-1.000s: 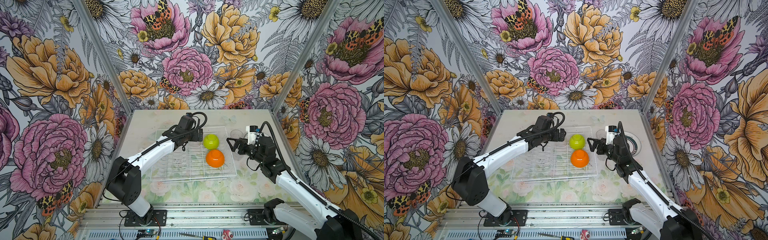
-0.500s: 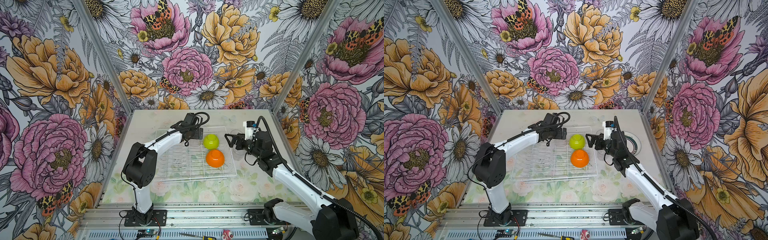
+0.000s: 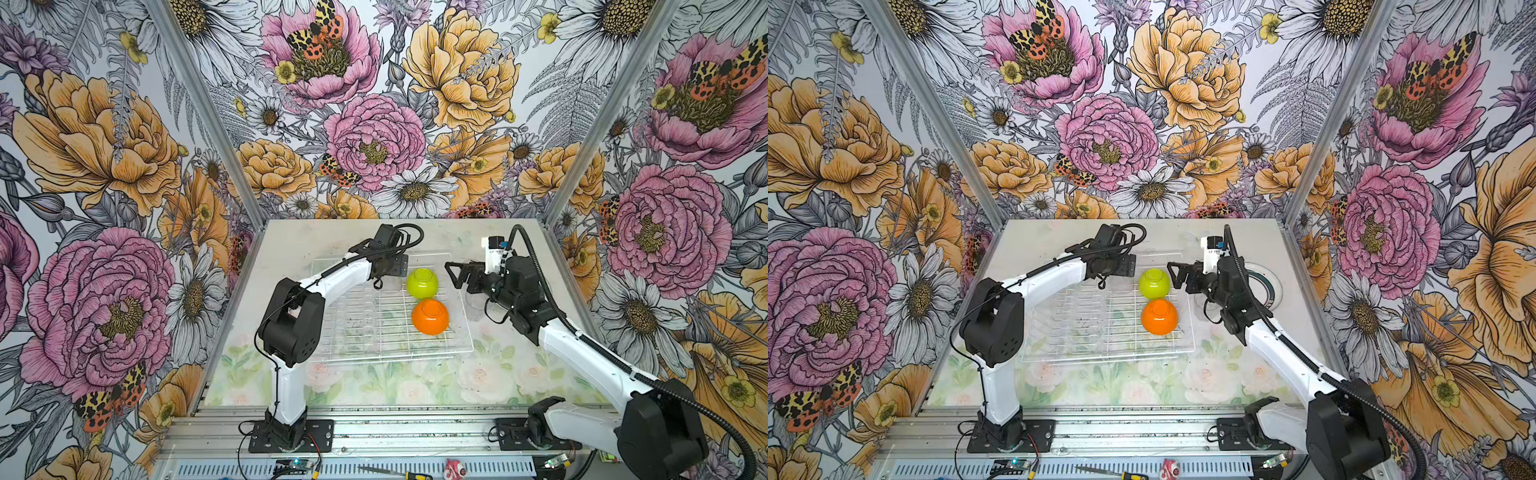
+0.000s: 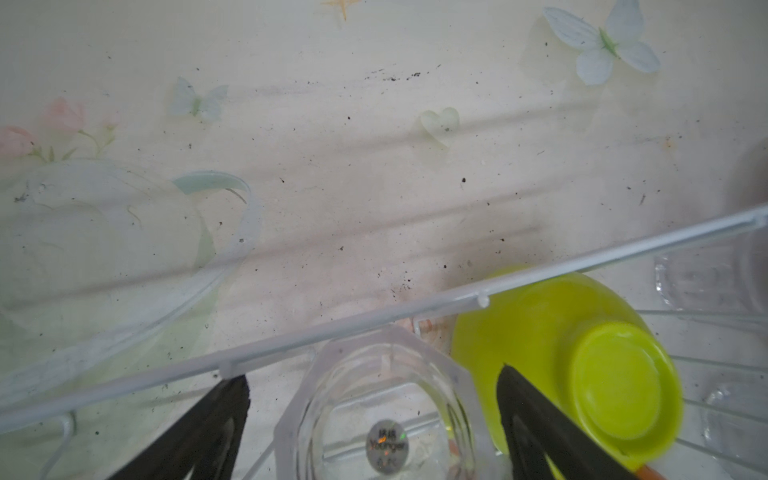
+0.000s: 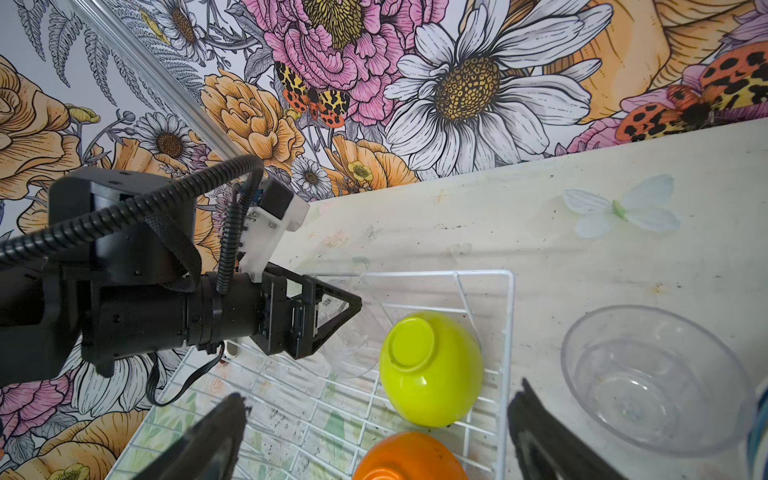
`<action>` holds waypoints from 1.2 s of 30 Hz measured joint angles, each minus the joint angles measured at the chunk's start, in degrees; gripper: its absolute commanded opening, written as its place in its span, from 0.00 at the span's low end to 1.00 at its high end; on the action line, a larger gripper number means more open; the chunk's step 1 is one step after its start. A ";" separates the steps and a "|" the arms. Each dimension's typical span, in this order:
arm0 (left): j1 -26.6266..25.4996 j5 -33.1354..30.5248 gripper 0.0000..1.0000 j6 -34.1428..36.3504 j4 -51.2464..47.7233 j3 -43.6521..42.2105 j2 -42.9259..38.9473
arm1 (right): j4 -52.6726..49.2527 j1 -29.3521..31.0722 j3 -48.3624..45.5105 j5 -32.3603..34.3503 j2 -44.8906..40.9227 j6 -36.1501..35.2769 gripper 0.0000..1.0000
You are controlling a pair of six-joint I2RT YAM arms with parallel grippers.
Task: Unload the mixed dishes from the dish rack
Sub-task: 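Lower the left gripper onto the clear octagonal cup in the rack and close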
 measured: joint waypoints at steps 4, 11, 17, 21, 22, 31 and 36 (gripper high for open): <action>-1.29 -2.45 0.88 0.85 -0.42 0.04 0.44 | -0.02 0.00 0.00 0.02 -0.57 0.44 0.99; -3.85 -4.31 0.88 1.55 -0.68 0.04 1.07 | -0.02 0.00 -0.46 0.04 -1.86 1.36 0.99; -3.93 -4.35 0.88 1.53 -1.01 0.22 1.62 | -0.07 0.00 -1.40 0.04 -1.90 1.92 0.99; -3.93 -4.90 0.82 1.49 -1.22 0.48 2.89 | -0.09 0.00 -2.01 0.09 -2.16 1.97 0.99; -3.93 -5.07 0.80 1.46 -1.27 0.48 3.21 | -0.09 0.00 -2.19 0.07 -2.34 1.99 0.98; -3.93 -5.20 0.62 0.42 -1.88 1.07 3.52 | -0.20 0.00 -2.47 0.04 -2.78 2.93 0.99; -3.89 -5.18 0.51 0.42 -1.95 1.11 3.50 | -0.22 0.00 -2.47 0.04 -2.91 3.02 0.98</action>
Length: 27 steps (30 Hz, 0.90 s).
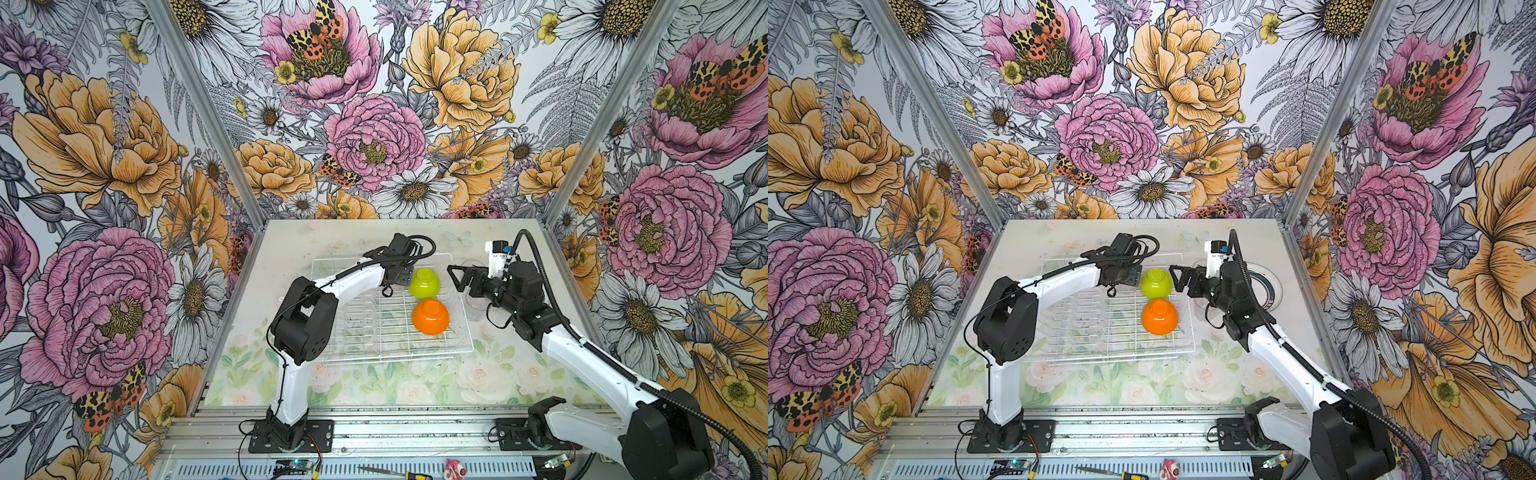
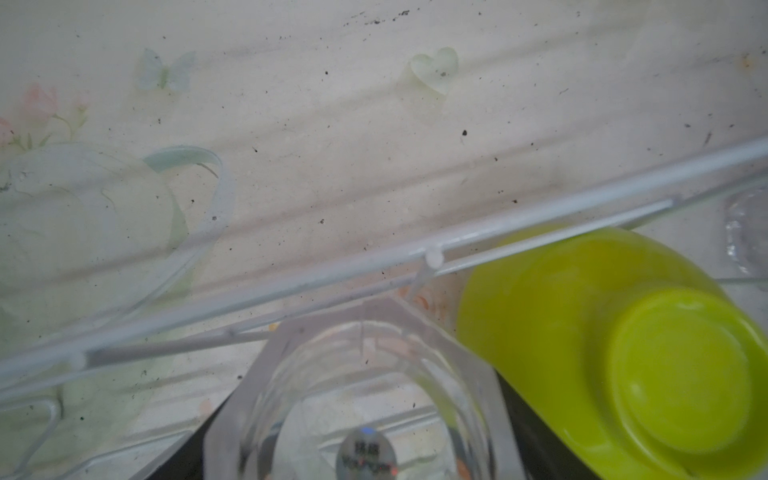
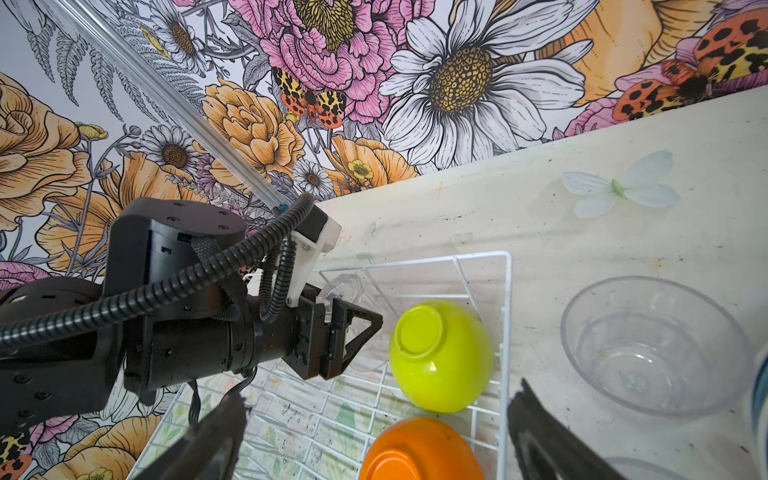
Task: Unload the mixed dishes from the dish rack
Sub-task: 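Lower the left gripper onto the clear octagonal cup in the rack and close, then lift the cup out of the rack with the left gripper while the right approaches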
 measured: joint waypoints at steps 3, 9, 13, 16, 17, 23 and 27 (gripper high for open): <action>0.02 0.00 0.50 -0.02 -0.02 0.00 -0.02 | 0.00 0.00 0.00 0.00 -0.31 0.02 0.98; 0.63 0.04 0.49 0.02 -1.25 -0.13 -2.14 | 0.00 0.11 0.00 -0.07 -0.55 0.20 0.98; 1.16 0.26 0.47 0.00 -1.42 -1.14 -6.38 | 0.02 0.90 0.00 -0.24 -0.09 0.20 0.98; 1.64 1.46 0.47 -0.35 -1.42 -1.97 -10.01 | 0.00 1.92 0.11 -0.22 0.81 0.17 0.97; 1.81 2.32 0.47 -0.68 -1.42 -2.14 -11.04 | -0.07 2.27 0.26 -0.20 1.20 0.13 0.97; 3.45 8.37 0.47 -3.89 0.22 -3.91 -15.93 | -0.63 4.72 2.43 1.11 2.38 -0.37 0.97; 4.72 12.31 0.47 -6.51 1.86 -6.08 -18.62 | -0.59 6.01 3.06 1.64 2.38 -0.68 0.97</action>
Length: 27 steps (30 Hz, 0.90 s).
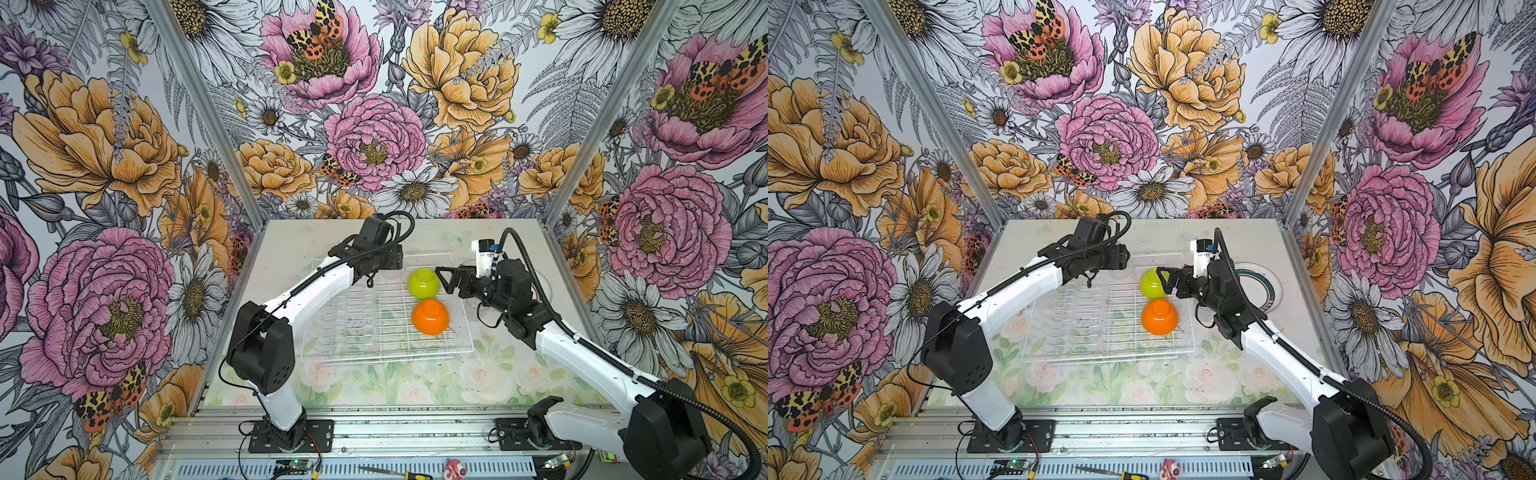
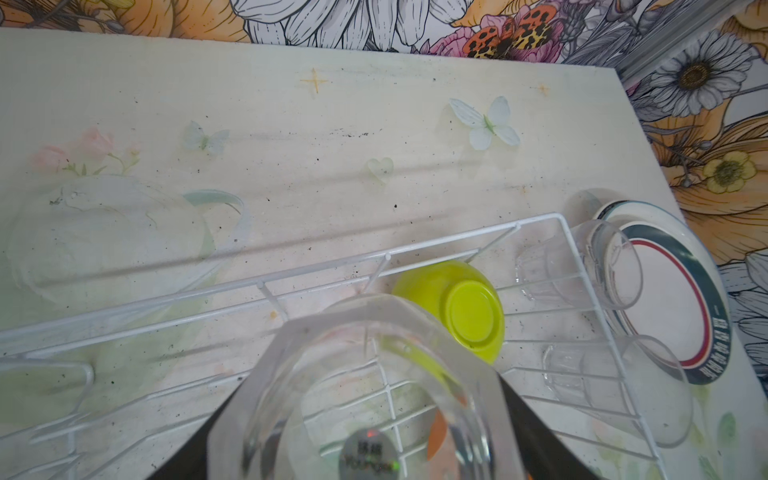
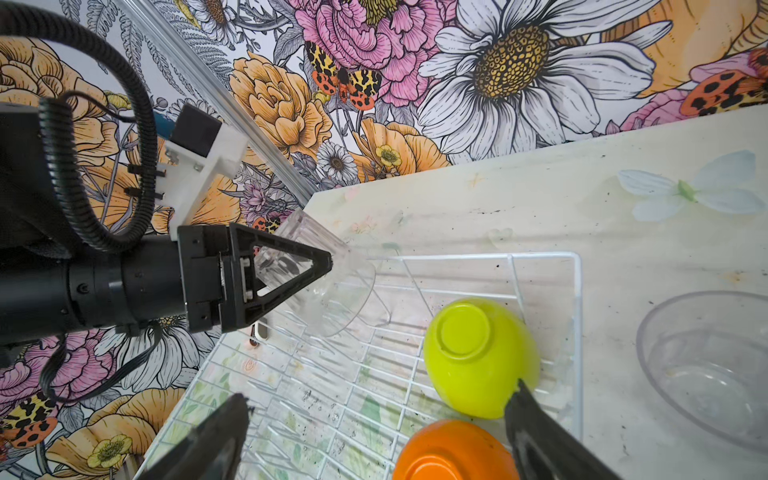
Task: Unload the mixed dishes from the dish rack
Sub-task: 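Lift the cup out of the rack with the left gripper while the right approaches, then close the right gripper on the cup held by the left gripper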
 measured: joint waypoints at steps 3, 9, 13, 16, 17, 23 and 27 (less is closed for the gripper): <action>0.48 2.36 0.46 -2.14 1.42 -0.76 -1.62 | -0.02 0.81 0.17 0.33 0.24 0.02 0.96; 1.16 7.30 0.45 -6.82 7.45 -4.17 -4.44 | 0.61 1.99 2.99 0.31 2.80 0.31 0.96; 2.19 10.34 0.44 -10.43 11.76 -6.69 -5.40 | 1.68 2.27 4.81 0.22 4.70 0.66 0.96; 3.08 12.09 0.44 -12.74 14.01 -7.32 -5.40 | 3.45 2.36 5.68 -0.28 6.43 1.36 0.96; 3.39 12.74 0.45 -13.40 14.78 -7.45 -5.53 | 3.98 2.36 5.81 -0.39 6.97 1.64 0.96; 4.04 15.30 0.44 -18.91 20.57 -10.05 -8.31 | 6.51 2.38 8.11 -2.27 10.80 2.38 0.92; 3.76 16.22 0.44 -22.67 25.09 -12.72 -10.69 | 7.78 2.64 11.21 -4.04 13.29 2.97 0.87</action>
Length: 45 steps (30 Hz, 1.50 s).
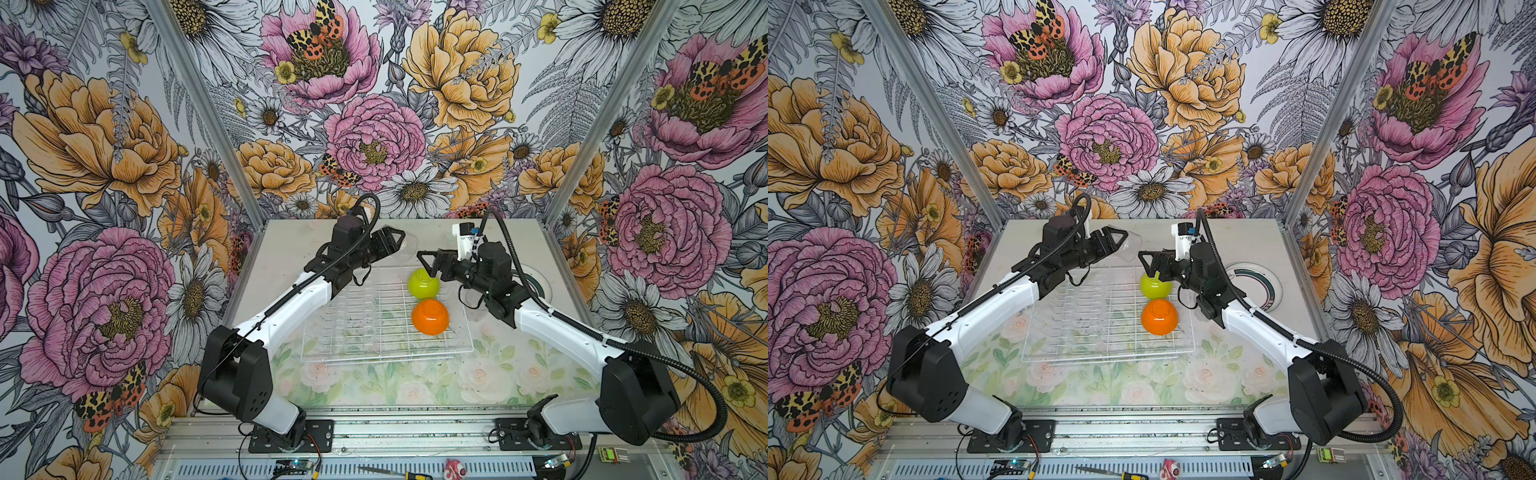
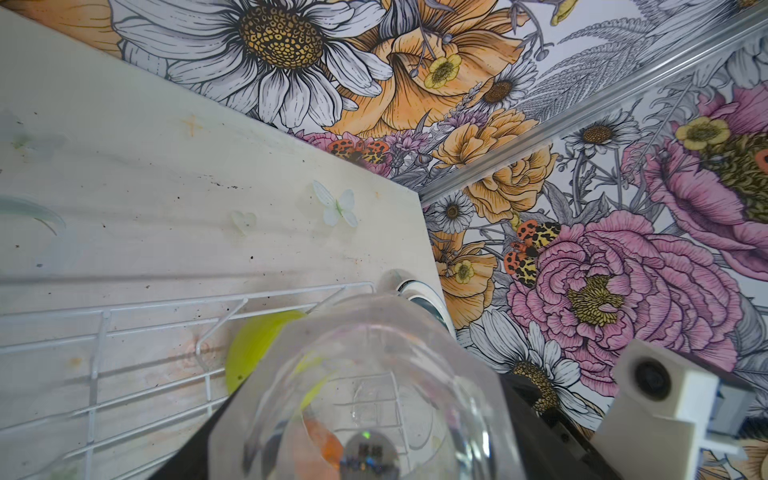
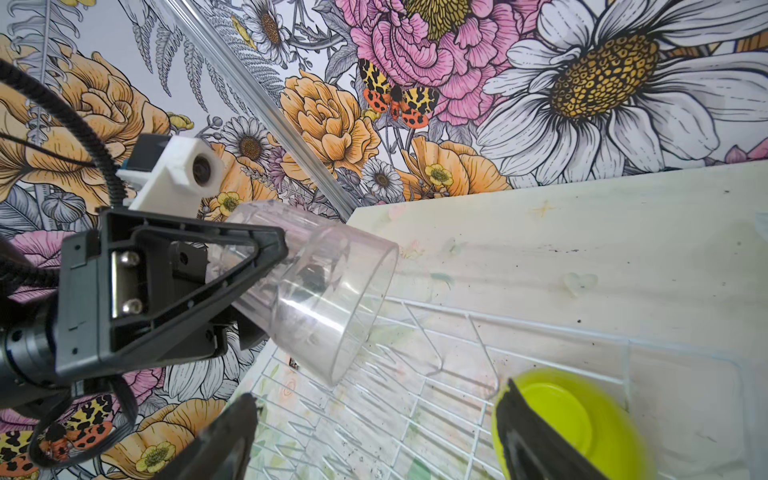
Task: Unload the mixed dishes from the dish rack
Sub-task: 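Close the right gripper on the cup held by the left gripper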
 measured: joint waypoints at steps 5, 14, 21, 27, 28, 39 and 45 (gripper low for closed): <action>-0.28 1.81 0.44 -3.78 3.69 -0.81 -0.48 | 2.38 0.61 4.39 -2.86 3.26 0.59 0.75; -0.37 5.53 0.44 -10.69 10.67 -4.00 -0.48 | 4.20 1.51 7.87 -4.46 6.60 1.20 0.56; -0.07 5.49 0.44 -12.74 13.20 -4.55 -1.03 | 3.72 2.23 10.60 -4.70 7.63 0.44 0.48; 0.87 5.25 0.45 -13.57 14.64 -4.57 -1.42 | 3.21 2.86 12.26 -5.16 8.31 0.57 0.26; 1.22 5.33 0.45 -13.97 15.21 -4.57 -1.44 | 3.30 2.95 12.35 -5.55 8.31 1.16 0.19; 1.73 4.98 0.50 -17.84 17.55 -4.66 -2.10 | 4.07 4.55 12.72 -8.52 7.65 1.97 0.00; 1.62 4.70 0.63 -17.84 17.79 -5.55 -2.62 | 2.84 4.68 12.70 -8.46 7.23 1.97 0.00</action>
